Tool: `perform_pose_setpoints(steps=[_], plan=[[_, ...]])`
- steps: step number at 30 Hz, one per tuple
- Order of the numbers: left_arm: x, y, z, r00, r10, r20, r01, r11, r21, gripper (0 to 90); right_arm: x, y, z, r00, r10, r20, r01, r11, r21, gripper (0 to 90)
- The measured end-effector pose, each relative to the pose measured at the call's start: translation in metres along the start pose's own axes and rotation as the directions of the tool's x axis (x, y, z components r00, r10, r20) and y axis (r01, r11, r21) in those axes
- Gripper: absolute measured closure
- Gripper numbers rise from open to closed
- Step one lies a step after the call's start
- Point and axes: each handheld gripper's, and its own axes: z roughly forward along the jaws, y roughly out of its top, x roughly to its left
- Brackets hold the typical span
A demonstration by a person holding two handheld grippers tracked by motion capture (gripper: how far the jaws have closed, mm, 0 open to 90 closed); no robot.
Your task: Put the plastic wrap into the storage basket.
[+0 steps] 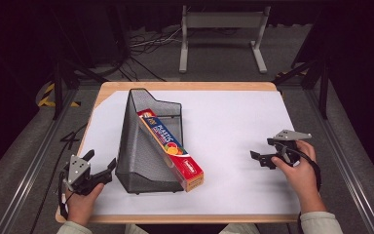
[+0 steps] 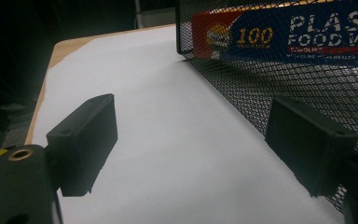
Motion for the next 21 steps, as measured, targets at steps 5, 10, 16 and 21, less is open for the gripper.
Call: perform_pose_setpoints(steps=[5, 10, 16, 21], plan=[[0.0, 0.0, 0.0, 1.0, -0.001, 0.0, 0.001, 1.0, -0.001, 17.7, 0.001, -0.012, 0.004, 0.9999, -0.011, 0.006, 0.011, 1.0, 0.004, 10.4], [0.0, 0.0, 0.0, 1.0, 0.005, 0.004, -0.005, 1.0, 0.0, 17.7, 0.003, -0.02, 0.008, 0.9997, -0.021, 0.01, 0.021, 1.0, -0.009, 10.4], [0.0, 0.001, 0.0, 0.9999, 0.006, 0.01, -0.006, 1.0, -0.001, 17.7, 0.006, -0.024, 0.009, 0.9995, -0.028, 0.017, 0.028, 1.0, -0.014, 10.4], [0.0, 0.001, 0.001, 0.9999, 0.005, 0.015, -0.005, 1.0, -0.002, 17.6, 0.004, -0.025, 0.008, 0.9998, -0.014, 0.015, 0.015, 0.999, -0.03, 10.4]])
